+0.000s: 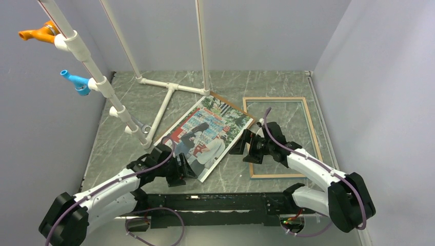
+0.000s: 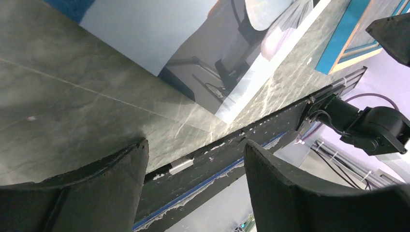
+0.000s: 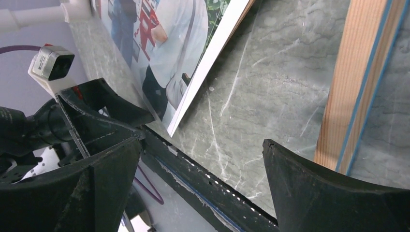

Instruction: Put the photo into the frame

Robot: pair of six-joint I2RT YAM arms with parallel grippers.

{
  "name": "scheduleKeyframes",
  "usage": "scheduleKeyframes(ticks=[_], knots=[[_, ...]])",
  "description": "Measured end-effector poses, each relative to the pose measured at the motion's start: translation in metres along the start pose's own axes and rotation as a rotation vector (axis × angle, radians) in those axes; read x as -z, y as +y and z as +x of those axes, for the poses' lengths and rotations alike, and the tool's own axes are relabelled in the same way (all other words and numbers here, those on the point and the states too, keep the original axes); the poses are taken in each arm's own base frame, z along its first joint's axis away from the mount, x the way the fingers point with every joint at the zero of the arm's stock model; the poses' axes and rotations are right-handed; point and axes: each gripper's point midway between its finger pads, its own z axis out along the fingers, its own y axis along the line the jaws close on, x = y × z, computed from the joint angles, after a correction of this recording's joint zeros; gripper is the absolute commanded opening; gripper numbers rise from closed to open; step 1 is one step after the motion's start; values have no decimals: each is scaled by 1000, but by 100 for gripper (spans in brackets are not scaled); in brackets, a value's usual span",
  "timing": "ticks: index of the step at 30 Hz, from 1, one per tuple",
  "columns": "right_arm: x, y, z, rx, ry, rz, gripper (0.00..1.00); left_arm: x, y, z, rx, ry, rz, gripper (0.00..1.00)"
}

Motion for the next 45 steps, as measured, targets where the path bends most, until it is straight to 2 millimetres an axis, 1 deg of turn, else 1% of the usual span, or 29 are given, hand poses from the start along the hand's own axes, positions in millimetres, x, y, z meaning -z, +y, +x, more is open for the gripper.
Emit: scheduleKeyframes(ticks=[5,9,15,18,22,25,28,33,40,45], knots=[[-5,-1,5,-28,11,-27,100,-7,-5,3,12,4,30,73],[-10,-3,7,-39,19,-31,100,-14,-12,2,44,-12,114,71],[-15,1,12,-35,37,-53,100,-15,-17,-3,66,-71,207,67],[-17,5,19,-22,58,-65,100,-11,-19,-9,64,-122,227,67],[-22,12,30,-5,92,-80,100,1,-32,-21,42,-201,290,66],[-26,22,38,11,113,-102,100,12,-44,-28,30,-255,349,65],[-28,35,42,20,120,-141,100,19,-49,-31,27,-291,393,65],[-27,57,42,15,108,-217,100,20,-45,-32,31,-307,384,66],[-24,86,39,-1,97,-329,100,10,-28,-27,35,-280,308,67],[-23,93,39,-25,90,-368,100,8,-25,-26,34,-272,290,67]])
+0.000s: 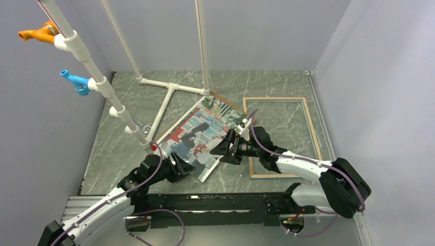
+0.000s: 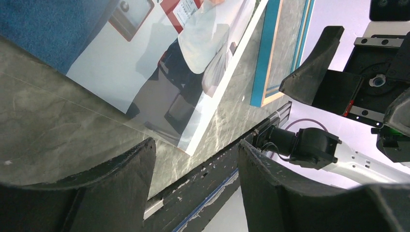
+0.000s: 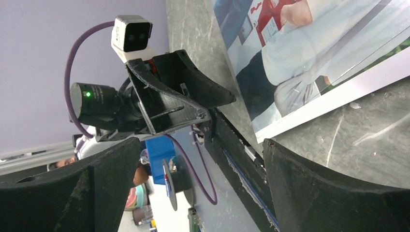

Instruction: Put the photo into the frame

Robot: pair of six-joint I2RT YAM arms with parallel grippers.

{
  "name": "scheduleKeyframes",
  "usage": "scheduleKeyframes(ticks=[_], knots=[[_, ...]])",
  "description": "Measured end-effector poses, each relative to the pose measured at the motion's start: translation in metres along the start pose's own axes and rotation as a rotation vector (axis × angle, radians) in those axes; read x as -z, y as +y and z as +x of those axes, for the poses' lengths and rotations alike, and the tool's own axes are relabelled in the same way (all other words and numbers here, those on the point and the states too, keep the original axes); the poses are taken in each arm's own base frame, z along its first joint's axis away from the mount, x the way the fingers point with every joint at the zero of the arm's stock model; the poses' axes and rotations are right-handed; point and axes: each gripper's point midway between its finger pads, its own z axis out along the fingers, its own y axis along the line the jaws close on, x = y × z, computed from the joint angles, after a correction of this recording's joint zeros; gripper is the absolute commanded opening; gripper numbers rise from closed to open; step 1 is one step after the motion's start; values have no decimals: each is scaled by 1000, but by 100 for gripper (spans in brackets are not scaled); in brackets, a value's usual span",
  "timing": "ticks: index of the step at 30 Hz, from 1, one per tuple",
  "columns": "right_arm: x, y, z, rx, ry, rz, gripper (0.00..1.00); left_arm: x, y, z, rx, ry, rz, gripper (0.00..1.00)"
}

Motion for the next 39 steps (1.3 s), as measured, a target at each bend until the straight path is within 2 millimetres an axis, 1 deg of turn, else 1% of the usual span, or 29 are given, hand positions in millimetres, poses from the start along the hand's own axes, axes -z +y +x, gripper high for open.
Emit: scheduleKeyframes(ticks=[2,7,11,18,26,32,36,39], knots=[[-2,-1,-2,-6,-8,2,100,0,0,0,-2,1,-3,67],[-12,-19,-4,-58,-10,55,99,0,-1,-1,-15,-1,1,67],[-19,-28,-4,-99,-6,65,99,1,-4,-2,-20,-11,11,67],[-18,-31,-3,-101,-10,68,100,2,0,-1,1,-7,-5,67],[-15,-30,-10,-52,-40,104,100,-4,26,6,36,29,-125,67],[-23,-37,-13,-53,-34,136,100,-11,23,5,38,36,-116,67],[-32,-46,-17,-63,-32,170,100,-12,21,5,37,37,-108,67],[-34,-55,-18,-70,-43,198,100,-12,21,5,36,36,-106,67]])
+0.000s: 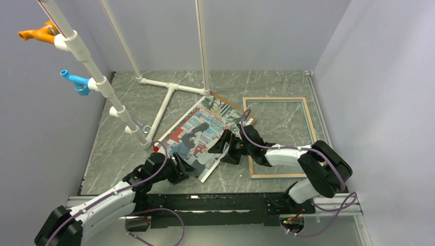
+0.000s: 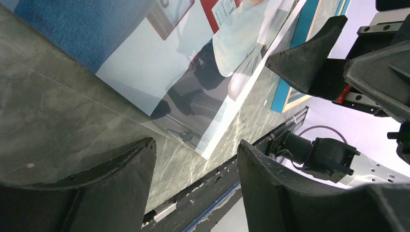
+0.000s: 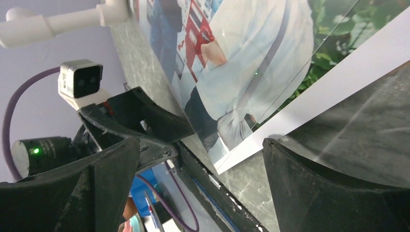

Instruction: Put the photo into the frame

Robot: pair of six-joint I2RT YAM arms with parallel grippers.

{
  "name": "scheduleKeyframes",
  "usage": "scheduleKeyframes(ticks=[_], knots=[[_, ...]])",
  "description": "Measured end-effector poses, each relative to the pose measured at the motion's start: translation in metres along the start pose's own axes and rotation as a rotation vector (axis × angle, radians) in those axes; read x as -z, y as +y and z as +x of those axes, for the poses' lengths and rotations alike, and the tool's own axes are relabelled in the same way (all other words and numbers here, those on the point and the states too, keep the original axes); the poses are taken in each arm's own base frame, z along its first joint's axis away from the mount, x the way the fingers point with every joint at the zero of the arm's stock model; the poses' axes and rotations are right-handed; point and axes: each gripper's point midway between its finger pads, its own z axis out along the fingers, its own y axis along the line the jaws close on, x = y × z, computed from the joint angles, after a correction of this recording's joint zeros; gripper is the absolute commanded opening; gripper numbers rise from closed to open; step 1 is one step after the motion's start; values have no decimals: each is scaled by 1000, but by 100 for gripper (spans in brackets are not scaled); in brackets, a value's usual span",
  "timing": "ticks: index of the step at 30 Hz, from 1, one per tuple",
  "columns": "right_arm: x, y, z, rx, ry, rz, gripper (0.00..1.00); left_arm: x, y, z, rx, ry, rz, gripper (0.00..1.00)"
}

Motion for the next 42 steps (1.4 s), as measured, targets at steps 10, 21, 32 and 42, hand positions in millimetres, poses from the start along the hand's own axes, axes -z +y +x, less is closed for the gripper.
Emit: scheduleKeyframes(ticks=[10,21,32,42], knots=[[-6,-15,-2,-19,-35,8,100,4,1,-1,-10,-15,1,67],[7,-20,-13,-49,-121,12,100,4,3,-1,-16,-15,-5,67],[86,-11,-116,6,-438,112,100,7,5,-2,-52,-18,-29,70],[108,-23,-202,46,-434,224,100,13,12,-6,-93,-34,-85,71]])
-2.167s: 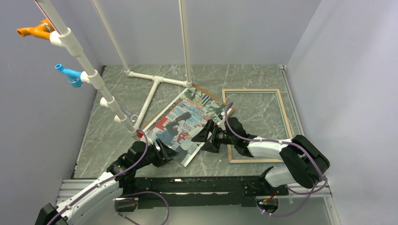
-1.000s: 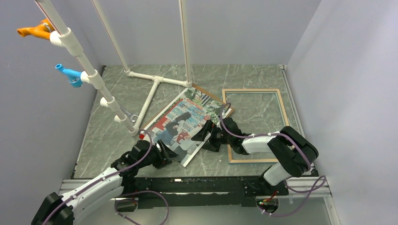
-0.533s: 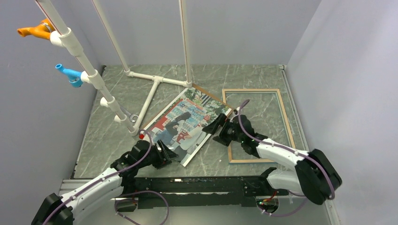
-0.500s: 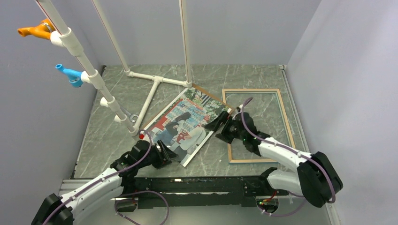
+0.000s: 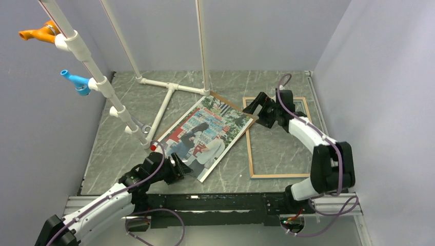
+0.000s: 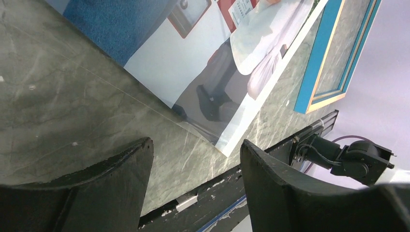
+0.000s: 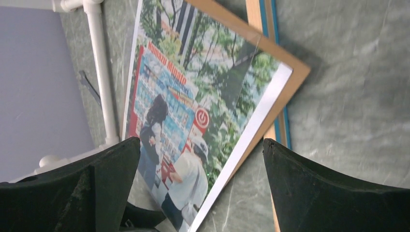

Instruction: Put the photo into the frame

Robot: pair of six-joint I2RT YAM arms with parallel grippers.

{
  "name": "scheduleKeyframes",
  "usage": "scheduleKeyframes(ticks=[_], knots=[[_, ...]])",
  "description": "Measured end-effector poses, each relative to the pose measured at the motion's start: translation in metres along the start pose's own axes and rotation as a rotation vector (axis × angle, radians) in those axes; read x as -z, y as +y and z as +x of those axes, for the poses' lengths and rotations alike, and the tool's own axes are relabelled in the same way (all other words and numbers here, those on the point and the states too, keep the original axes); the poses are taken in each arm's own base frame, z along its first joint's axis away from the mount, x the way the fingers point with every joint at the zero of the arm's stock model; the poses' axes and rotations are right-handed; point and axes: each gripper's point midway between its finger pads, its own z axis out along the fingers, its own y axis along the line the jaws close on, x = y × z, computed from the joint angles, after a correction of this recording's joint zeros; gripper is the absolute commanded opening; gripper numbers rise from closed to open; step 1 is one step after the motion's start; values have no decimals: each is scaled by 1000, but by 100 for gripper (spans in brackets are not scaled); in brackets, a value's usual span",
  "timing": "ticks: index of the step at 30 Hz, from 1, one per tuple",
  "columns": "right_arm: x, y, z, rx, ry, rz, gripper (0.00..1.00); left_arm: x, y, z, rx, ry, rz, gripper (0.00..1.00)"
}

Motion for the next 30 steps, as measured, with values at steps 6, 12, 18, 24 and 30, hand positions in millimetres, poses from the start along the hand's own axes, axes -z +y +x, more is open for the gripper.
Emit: scheduleKeyframes(ticks=[6,12,18,24,30], knots=[[-31,-7,-30,5,49,8,99,-1,1,0,-3,2,-3,71],[-67,-21,-42,-27,126,9,96,-3,-1,0,-3,6,-7,71],[-92,-19,-46,-40,178,-30,93,-5,-2,-1,-20,16,-12,72],[-104,-18,-43,-40,210,-43,90,-6,-3,-1,-27,22,-12,72],[-113,-19,-36,-28,233,-37,88,-7,-4,-1,-34,25,-13,72]])
